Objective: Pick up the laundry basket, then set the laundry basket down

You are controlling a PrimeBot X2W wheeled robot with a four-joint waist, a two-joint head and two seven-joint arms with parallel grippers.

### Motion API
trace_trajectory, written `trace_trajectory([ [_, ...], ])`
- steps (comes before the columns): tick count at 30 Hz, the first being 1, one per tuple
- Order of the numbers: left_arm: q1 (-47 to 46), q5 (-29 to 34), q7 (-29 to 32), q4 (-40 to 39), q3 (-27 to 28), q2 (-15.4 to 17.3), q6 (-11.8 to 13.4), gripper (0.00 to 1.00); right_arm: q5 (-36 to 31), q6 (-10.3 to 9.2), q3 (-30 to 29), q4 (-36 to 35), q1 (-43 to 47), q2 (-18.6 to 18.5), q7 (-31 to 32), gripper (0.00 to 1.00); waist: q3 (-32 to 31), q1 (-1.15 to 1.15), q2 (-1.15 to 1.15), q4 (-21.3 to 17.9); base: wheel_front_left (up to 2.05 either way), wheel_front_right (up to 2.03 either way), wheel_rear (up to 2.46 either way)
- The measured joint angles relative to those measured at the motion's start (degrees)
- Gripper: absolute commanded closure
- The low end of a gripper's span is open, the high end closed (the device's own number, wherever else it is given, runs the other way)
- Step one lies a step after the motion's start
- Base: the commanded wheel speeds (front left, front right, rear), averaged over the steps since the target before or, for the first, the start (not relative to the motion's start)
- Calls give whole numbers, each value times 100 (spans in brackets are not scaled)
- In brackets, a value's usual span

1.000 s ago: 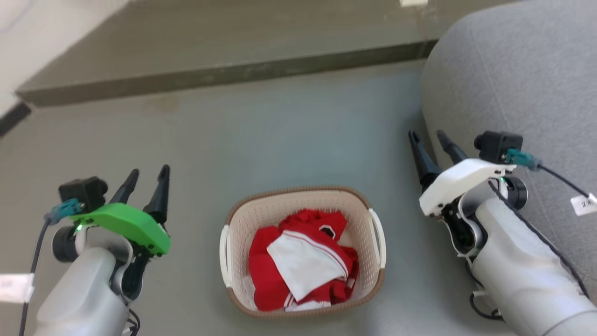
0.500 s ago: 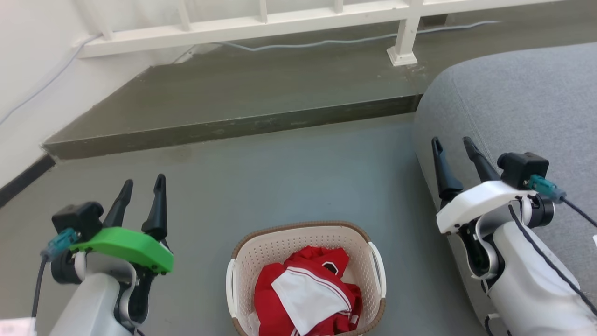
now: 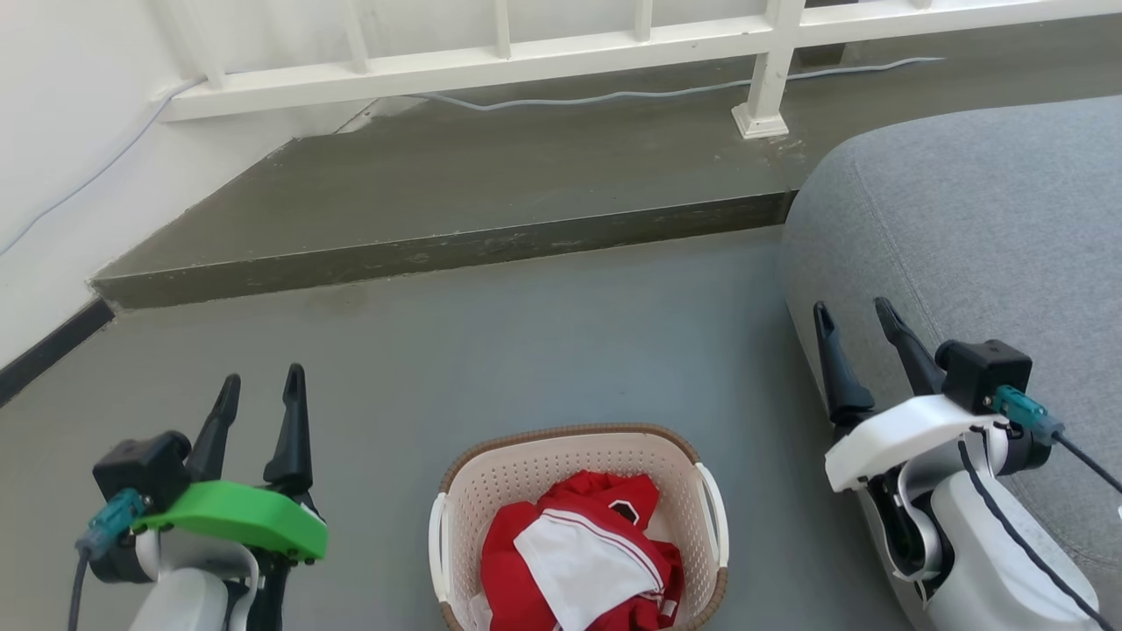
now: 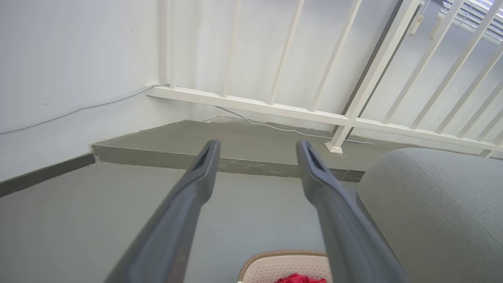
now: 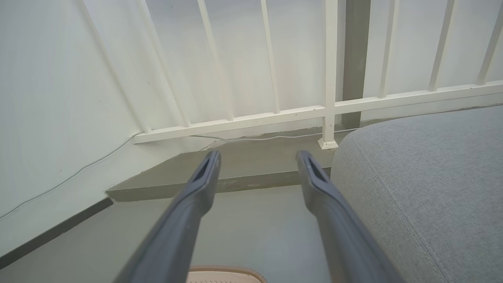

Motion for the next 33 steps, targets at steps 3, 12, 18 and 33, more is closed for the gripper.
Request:
trace_trajectory([
  [3, 152, 55, 0, -111, 71, -89, 0, 0, -71, 0, -51, -109, 108, 18, 0, 0, 1, 0, 0, -10, 0, 0, 0],
  [12, 393, 389, 0, -332, 269, -230, -53, 0, -180, 1, -160, -302, 343, 44, 0, 0, 24, 0, 0, -21, 0, 0, 0],
  [18, 455, 536, 0, -460, 412, -322, -110, 0, -280, 4, -221, -356, 458, 56, 0, 0, 35, 0, 0, -14, 0, 0, 0],
  [33, 663, 750, 0, -541, 588, -494, -289, 0, -459, 64, -394, -453, 581, 165, 0, 0, 23, 0, 0, -12, 0, 0, 0],
])
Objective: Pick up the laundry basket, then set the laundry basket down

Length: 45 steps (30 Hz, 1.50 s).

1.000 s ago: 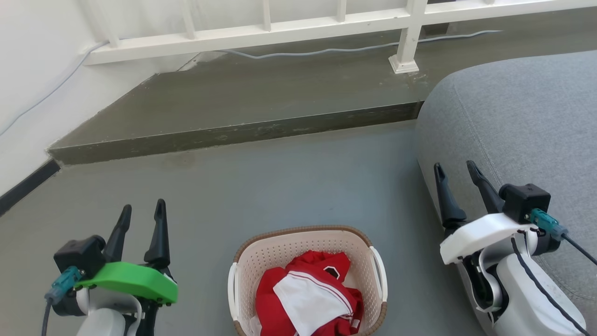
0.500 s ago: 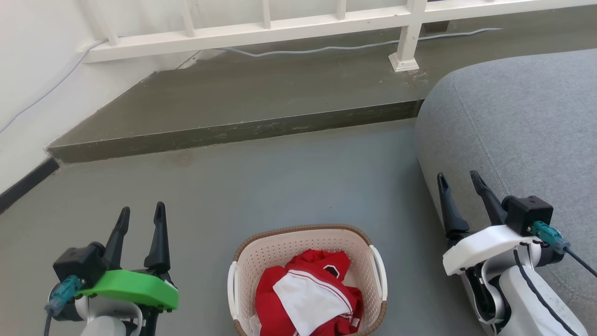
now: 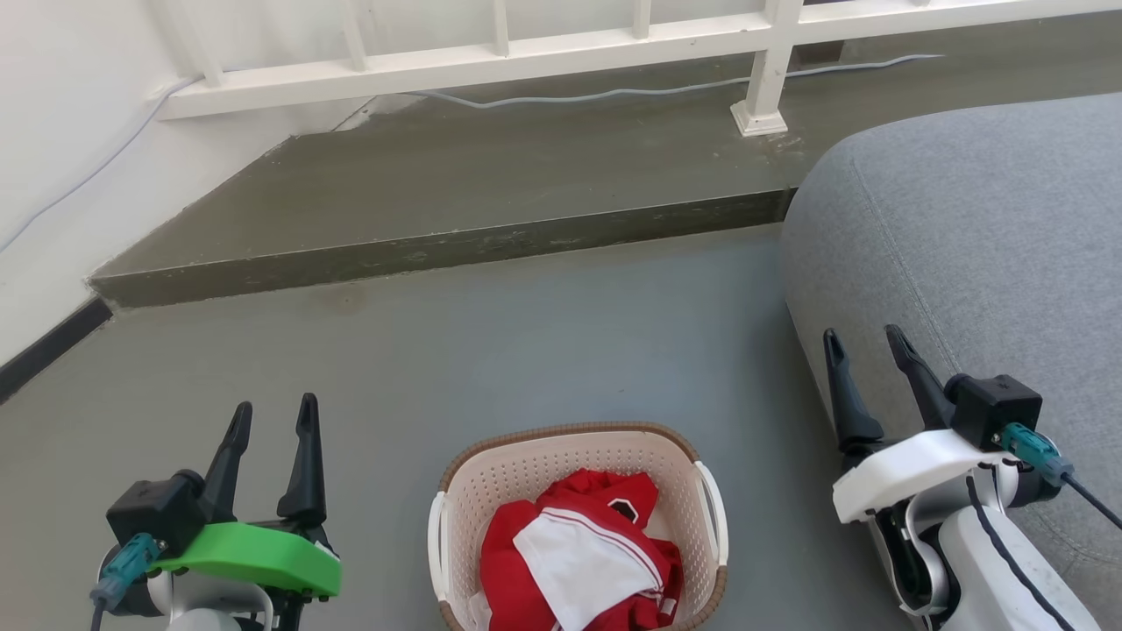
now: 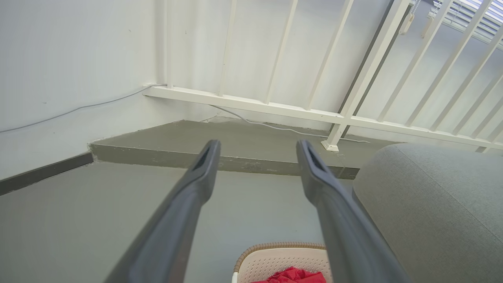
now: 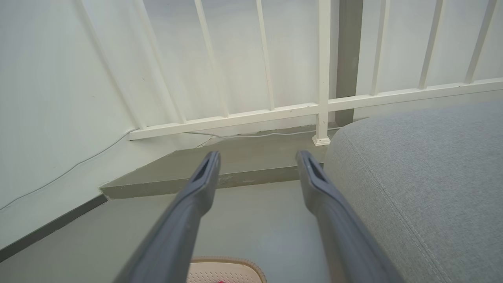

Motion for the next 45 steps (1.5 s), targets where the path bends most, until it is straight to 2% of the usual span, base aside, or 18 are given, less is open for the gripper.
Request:
trace_trajectory([
  [19, 109, 107, 0, -48, 208, -116, -77, 0, -77, 67, -201, -54, 109, 97, 0, 0, 10, 0, 0, 24, 0, 0, 0],
  [20, 109, 107, 0, -47, 213, -130, -105, 100, -85, 69, -219, -55, 112, 105, 0, 100, 11, 0, 0, 24, 0, 0, 0],
  [31, 222, -121, 105, 290, 194, -216, -114, 100, 135, 101, -286, 215, 407, 230, 46, 100, 8, 0, 0, 41, 0, 0, 0],
  [45, 218, -1160, 434, 348, 364, -218, -114, 100, 1284, 219, -563, 204, 405, 322, 361, 100, -7, 0, 0, 100, 0, 0, 0],
])
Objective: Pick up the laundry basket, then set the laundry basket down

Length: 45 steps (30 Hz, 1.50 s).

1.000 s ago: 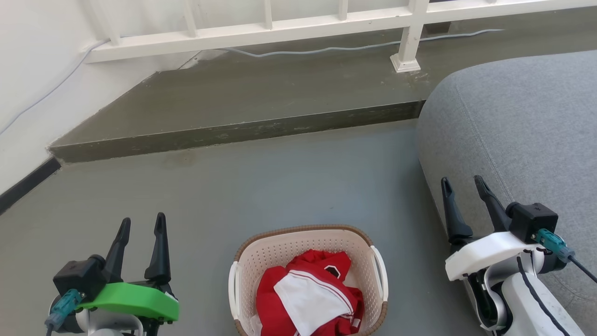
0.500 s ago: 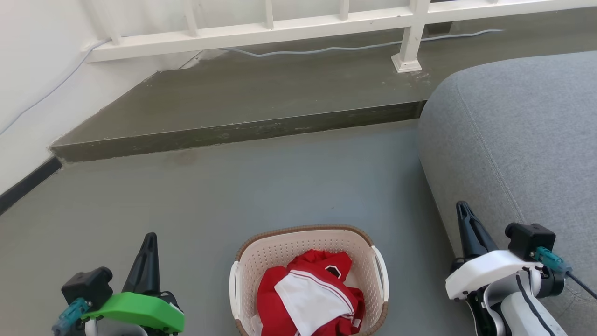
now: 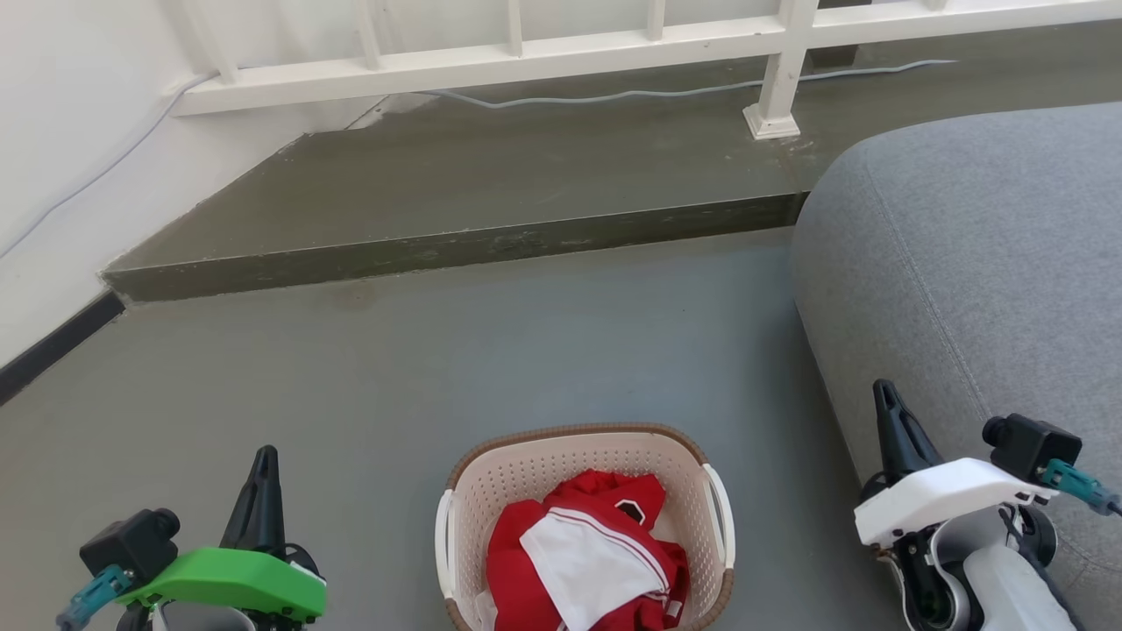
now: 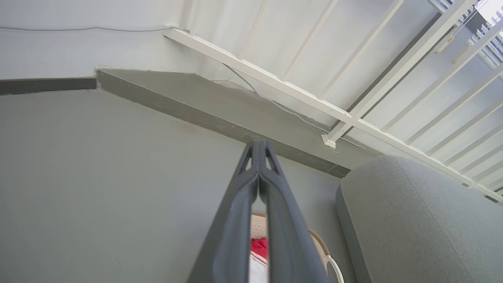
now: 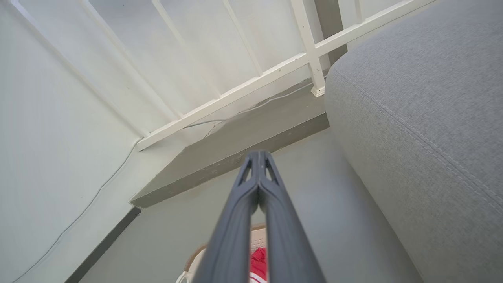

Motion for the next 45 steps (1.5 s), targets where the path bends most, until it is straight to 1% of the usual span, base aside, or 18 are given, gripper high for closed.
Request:
trace_trajectory([
  [6, -5, -369, 125, 18, 48, -1, -1, 100, 412, 82, -137, -2, -1, 30, 133, 100, -5, 0, 0, 24, 0, 0, 0],
  [10, -9, -601, 214, 33, 105, -2, -1, 100, 678, 87, -237, -4, -2, 52, 202, 100, -9, 0, 0, 39, 0, 0, 0],
  [12, -10, -746, 256, 36, 142, -2, -1, 100, 840, 135, -279, -4, -3, 55, 256, 100, -10, 0, 0, 46, 0, 0, 0],
  [36, -93, -2286, 756, 74, 389, -3, -10, 100, 2530, 358, -799, -10, -28, 167, 743, 100, -31, 0, 0, 136, 0, 0, 0],
  [40, -143, -2613, 860, 76, 431, -5, -29, 100, 2885, 389, -898, -12, -42, 189, 845, 100, -35, 0, 0, 154, 0, 0, 0],
  [42, -144, -2727, 898, 77, 455, -5, -53, 100, 3029, 435, -948, -12, -43, 204, 893, 100, -37, 0, 0, 162, 0, 0, 0],
  [45, -147, -2941, 955, 78, 501, -5, -53, 100, 3236, 438, -1018, -14, -57, 214, 960, 100, -39, 0, 0, 173, 0, 0, 0],
])
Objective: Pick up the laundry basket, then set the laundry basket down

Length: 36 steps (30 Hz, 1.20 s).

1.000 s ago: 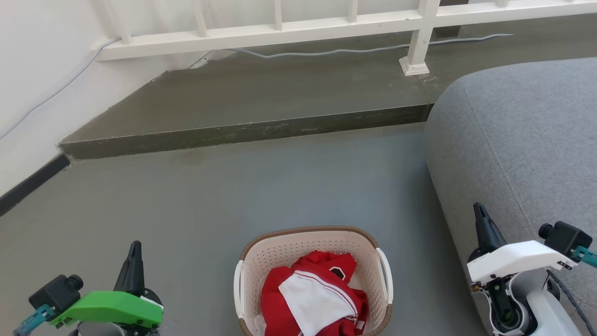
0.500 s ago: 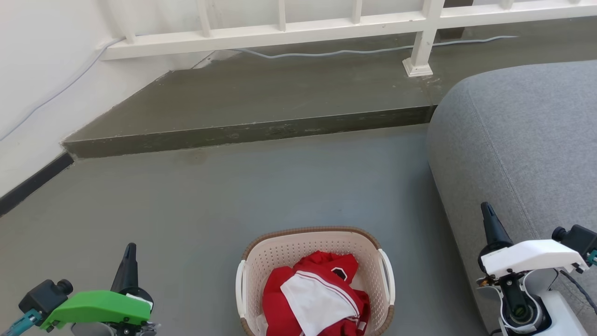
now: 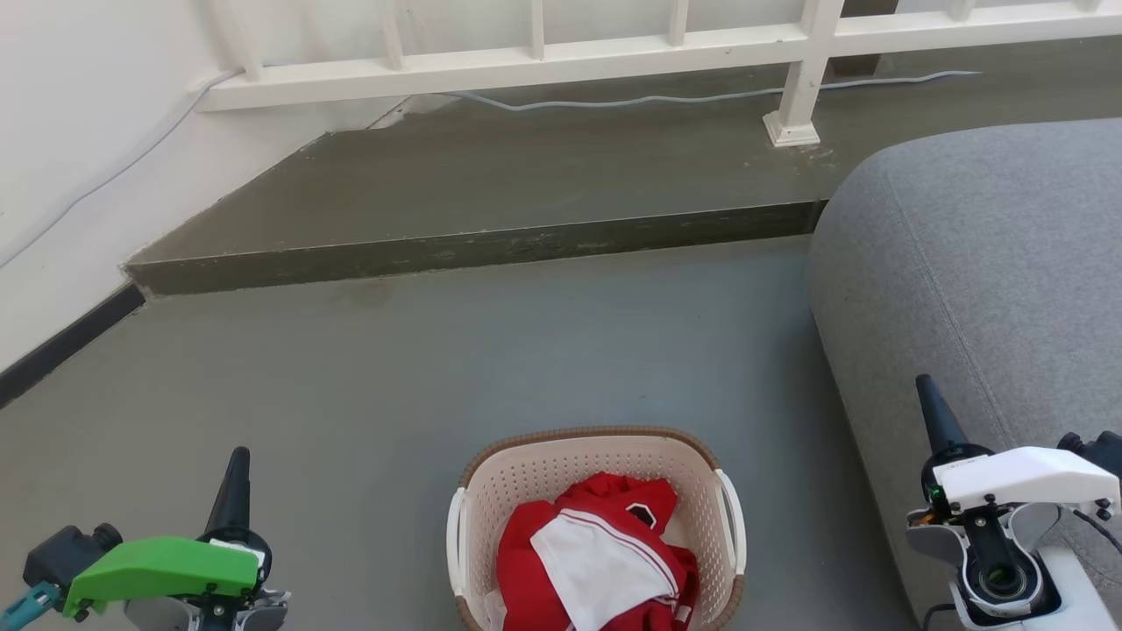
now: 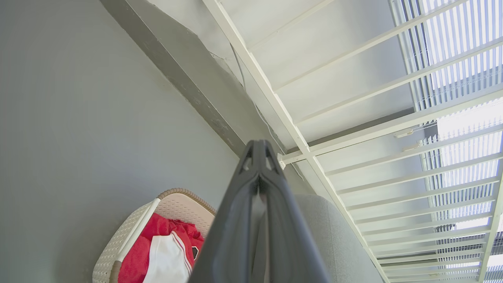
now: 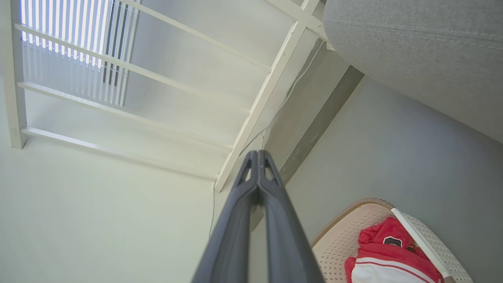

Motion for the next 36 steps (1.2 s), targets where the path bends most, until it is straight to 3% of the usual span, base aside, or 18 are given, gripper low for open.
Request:
trace_trajectory([
  [36, -211, -2258, 689, 16, 350, -20, -32, 100, 2453, 352, -756, -54, -52, 159, 691, 100, -29, 0, 0, 129, 0, 0, 0],
])
